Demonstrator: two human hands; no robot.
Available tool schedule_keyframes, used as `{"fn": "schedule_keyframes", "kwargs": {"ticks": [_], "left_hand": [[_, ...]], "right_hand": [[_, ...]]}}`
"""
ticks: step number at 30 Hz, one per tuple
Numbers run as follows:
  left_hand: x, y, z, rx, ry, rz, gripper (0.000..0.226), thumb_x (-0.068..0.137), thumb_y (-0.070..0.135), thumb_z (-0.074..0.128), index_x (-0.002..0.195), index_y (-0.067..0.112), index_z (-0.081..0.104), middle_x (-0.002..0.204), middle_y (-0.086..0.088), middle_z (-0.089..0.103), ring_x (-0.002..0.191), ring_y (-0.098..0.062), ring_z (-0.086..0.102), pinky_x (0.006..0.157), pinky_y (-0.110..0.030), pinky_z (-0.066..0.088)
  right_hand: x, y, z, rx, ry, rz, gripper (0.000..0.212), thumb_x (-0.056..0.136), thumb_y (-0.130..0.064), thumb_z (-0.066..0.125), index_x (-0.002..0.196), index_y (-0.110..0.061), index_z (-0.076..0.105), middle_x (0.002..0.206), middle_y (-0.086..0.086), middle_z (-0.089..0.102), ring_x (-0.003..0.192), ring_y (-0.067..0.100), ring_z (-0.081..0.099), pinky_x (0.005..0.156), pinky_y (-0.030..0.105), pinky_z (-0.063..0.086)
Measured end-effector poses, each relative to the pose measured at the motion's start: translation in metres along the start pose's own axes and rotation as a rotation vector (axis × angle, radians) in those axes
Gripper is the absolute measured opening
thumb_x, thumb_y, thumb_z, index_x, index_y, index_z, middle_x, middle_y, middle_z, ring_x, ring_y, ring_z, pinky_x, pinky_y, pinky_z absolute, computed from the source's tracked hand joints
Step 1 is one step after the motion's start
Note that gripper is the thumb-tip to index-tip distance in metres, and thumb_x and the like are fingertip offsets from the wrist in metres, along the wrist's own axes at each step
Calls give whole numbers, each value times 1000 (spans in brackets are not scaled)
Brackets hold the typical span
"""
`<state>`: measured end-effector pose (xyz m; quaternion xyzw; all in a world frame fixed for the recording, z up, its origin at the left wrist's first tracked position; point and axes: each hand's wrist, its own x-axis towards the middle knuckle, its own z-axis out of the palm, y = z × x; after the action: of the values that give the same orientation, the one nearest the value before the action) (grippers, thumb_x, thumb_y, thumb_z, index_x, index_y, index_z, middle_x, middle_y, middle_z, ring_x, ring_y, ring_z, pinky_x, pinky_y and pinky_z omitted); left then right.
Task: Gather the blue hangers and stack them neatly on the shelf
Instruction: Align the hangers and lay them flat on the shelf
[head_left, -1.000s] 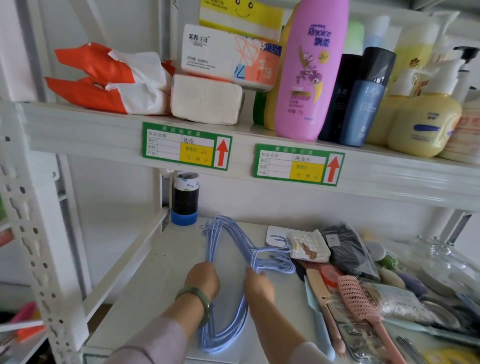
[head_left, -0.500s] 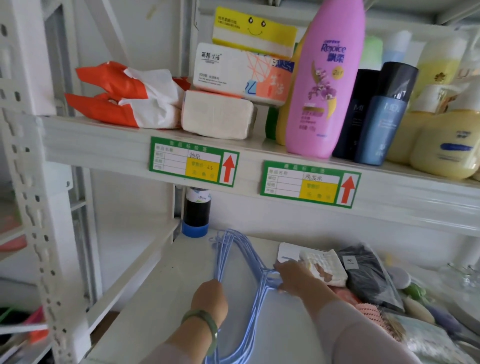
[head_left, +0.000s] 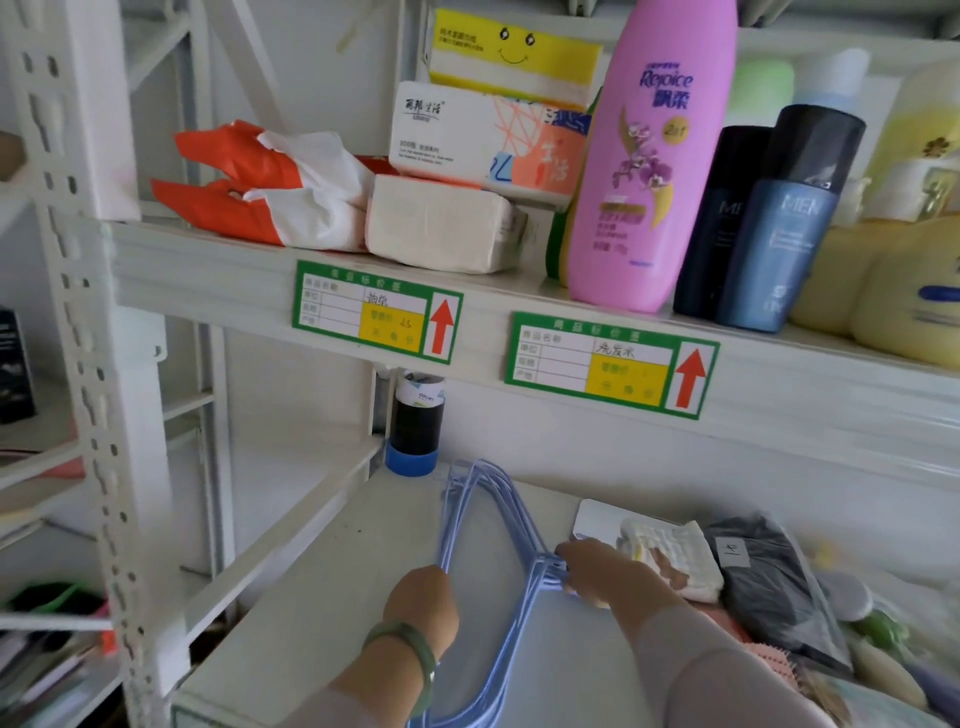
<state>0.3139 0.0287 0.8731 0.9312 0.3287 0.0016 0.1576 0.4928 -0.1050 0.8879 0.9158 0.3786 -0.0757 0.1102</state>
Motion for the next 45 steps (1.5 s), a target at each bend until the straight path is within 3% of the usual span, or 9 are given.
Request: {"fn": "schedule_keyframes", "kwargs": {"ticks": [11, 15, 18, 20, 24, 26, 30, 37, 45], "left_hand": [[2, 2, 1, -18, -16, -28, 40, 99, 10, 32, 136, 2, 43, 144, -12, 45, 134, -24, 43, 110, -27, 33], [1, 1, -1, -143, -52, -69, 42, 99, 8, 29, 139, -3, 41, 148, -16, 39, 137, -29, 37, 112, -30, 28], [4, -1, 5, -191, 24, -132, 36, 95, 14, 40, 124, 2, 58, 127, -14, 61, 118, -27, 58, 81, -25, 42], [6, -2, 5, -221, 21, -145, 33, 93, 16, 43, 118, 3, 61, 120, -13, 65, 111, -27, 62, 72, -24, 39], [5, -1, 0, -122, -14, -96, 36, 97, 17, 38, 127, 3, 54, 133, -12, 56, 124, -24, 53, 94, -26, 42], [6, -1, -3, -93, -28, -76, 37, 98, 22, 37, 128, 5, 51, 137, -10, 54, 127, -23, 50, 103, -26, 39], [11, -2, -3, -113, -54, -67, 44, 94, 35, 43, 126, 5, 52, 134, -11, 55, 125, -25, 52, 102, -28, 41], [33, 1, -21, -231, -91, -113, 58, 91, 47, 43, 128, 3, 52, 130, -12, 59, 119, -26, 56, 97, -29, 45], [69, 13, -19, -305, -131, -132, 45, 91, 31, 52, 125, 1, 54, 130, -13, 59, 119, -27, 57, 95, -28, 45]], "right_hand": [[13, 6, 15, -23, 9, -16, 25, 94, -19, 47, 114, -7, 58, 118, 13, 63, 115, 28, 57, 96, 30, 43], [12, 5, 19, 13, -4, 53, 11, 93, -17, 49, 93, -20, 59, 71, 5, 48, 107, 23, 59, 61, 15, 37], [14, 6, 21, 39, -2, 54, 25, 94, -18, 49, 114, -7, 59, 113, 13, 64, 118, 28, 56, 92, 27, 46], [9, 3, 18, 84, 9, 73, 30, 93, -19, 51, 120, -6, 57, 126, 11, 61, 120, 29, 55, 98, 32, 44], [2, 3, 21, 141, 58, 83, 28, 91, -21, 49, 117, -13, 57, 111, 12, 61, 115, 26, 57, 86, 26, 43], [6, 8, 28, 155, 104, 55, 31, 90, -26, 48, 119, -19, 56, 119, 5, 61, 118, 22, 55, 96, 28, 43], [-4, 5, 20, 149, 168, 100, 48, 83, -36, 50, 130, -33, 43, 133, 4, 54, 129, 28, 42, 110, 40, 32], [-22, -12, 2, 146, 245, 92, 57, 86, -26, 47, 141, -25, 31, 145, 3, 40, 137, 26, 25, 111, 44, 21], [-33, -28, 14, 214, 252, 79, 64, 89, -7, 42, 146, -24, 21, 155, 1, 21, 145, 20, 15, 120, 39, 11]]}}
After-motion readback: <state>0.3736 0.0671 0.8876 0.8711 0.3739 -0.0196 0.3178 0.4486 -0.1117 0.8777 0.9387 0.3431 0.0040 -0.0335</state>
